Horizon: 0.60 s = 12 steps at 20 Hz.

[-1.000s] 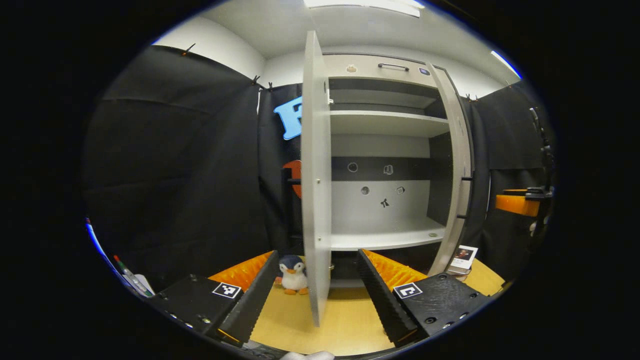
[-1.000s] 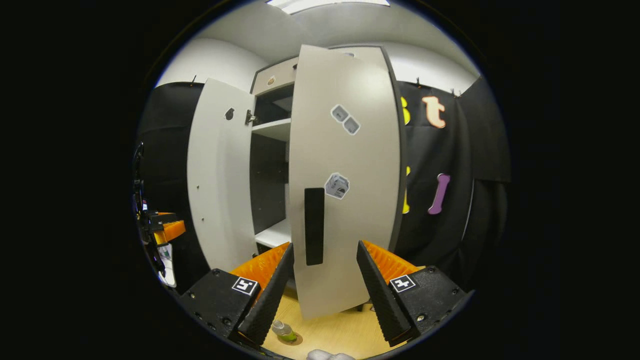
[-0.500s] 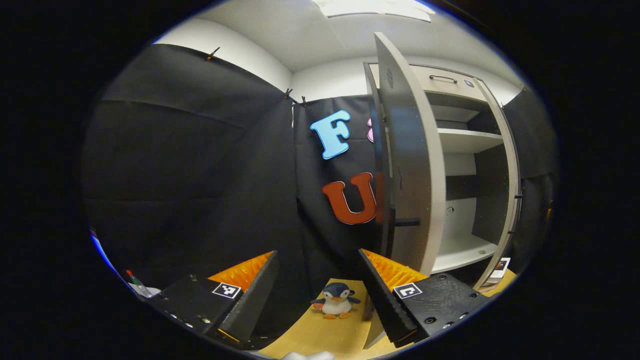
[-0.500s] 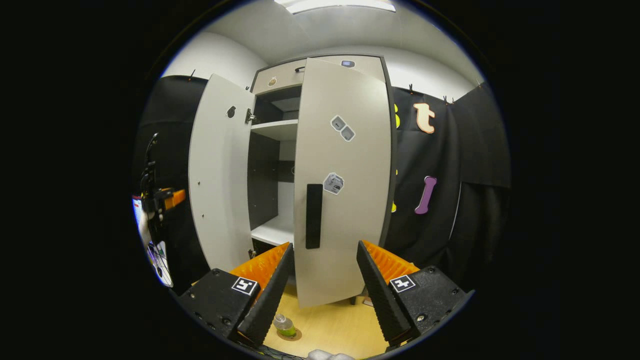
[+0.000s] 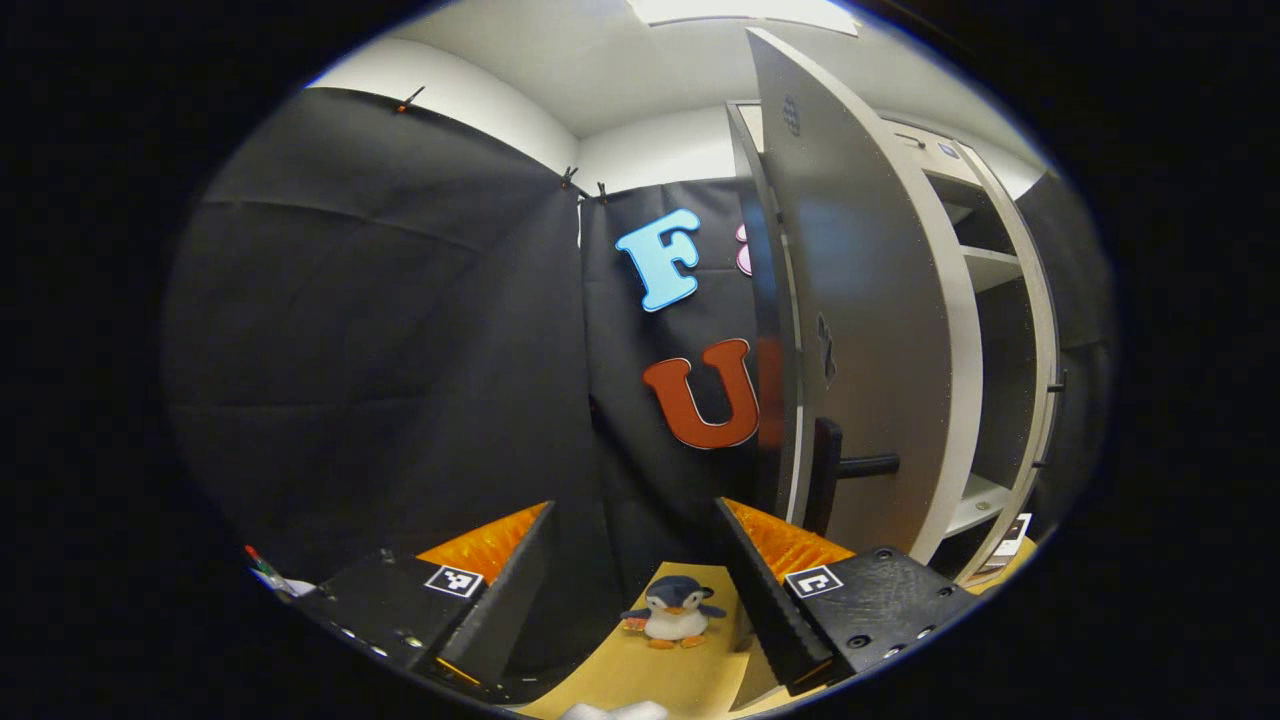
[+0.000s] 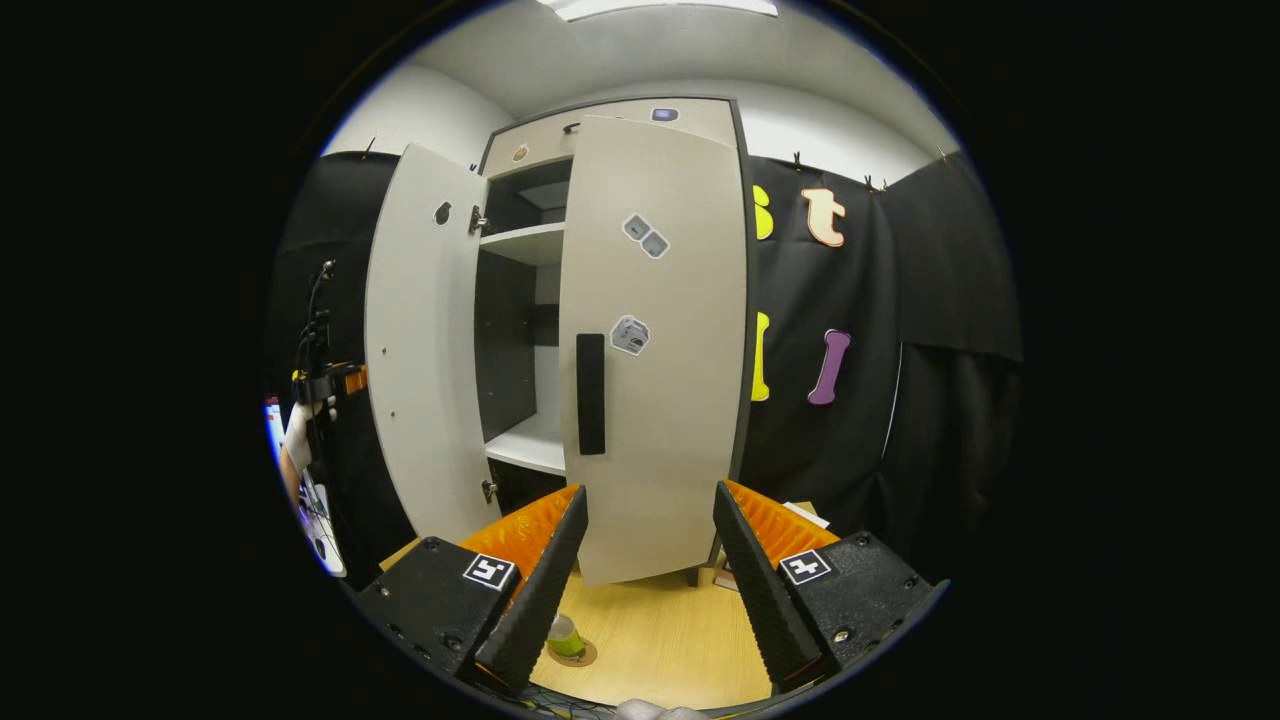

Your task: Grasp the bottle in the cabinet with the left hand and place it on the coaster, then close the right door with the right hand and the left door with the left hand.

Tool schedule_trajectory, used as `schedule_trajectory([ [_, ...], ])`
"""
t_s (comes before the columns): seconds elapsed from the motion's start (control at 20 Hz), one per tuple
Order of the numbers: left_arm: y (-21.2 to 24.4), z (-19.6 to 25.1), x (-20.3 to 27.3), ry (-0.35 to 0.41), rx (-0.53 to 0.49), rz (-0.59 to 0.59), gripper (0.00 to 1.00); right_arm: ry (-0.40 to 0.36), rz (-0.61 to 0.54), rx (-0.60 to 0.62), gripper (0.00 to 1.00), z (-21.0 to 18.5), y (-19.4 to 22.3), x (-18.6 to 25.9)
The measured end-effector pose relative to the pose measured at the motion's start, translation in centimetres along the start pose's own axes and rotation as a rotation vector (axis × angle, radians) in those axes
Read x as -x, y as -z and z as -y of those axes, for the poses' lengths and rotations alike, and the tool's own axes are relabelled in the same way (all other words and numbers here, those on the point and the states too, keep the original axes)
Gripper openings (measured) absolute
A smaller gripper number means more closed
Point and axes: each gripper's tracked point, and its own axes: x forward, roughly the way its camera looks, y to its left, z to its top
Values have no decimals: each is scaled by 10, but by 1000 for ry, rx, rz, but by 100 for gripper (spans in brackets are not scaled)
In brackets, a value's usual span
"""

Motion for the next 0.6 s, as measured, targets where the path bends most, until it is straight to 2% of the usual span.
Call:
schedule_trajectory([
  [0.05,-3,2,3,-3,-8,18,92,-7,2,-8,79,0,-1,0],
  [0.2,2,7,7,-3,-17,17,91,-7,20,-15,79,7,-5,0],
  [0.25,1,8,7,-3,-22,19,85,-5,24,-19,79,9,-6,0],
  [0.3,0,8,7,-9,-30,20,88,-7,22,-25,79,11,-4,0],
  [0.4,-1,10,9,-26,-39,16,88,-11,17,-31,79,14,-2,0],
  [0.6,-3,24,12,-3,-39,18,87,-5,10,-39,79,21,2,0],
])
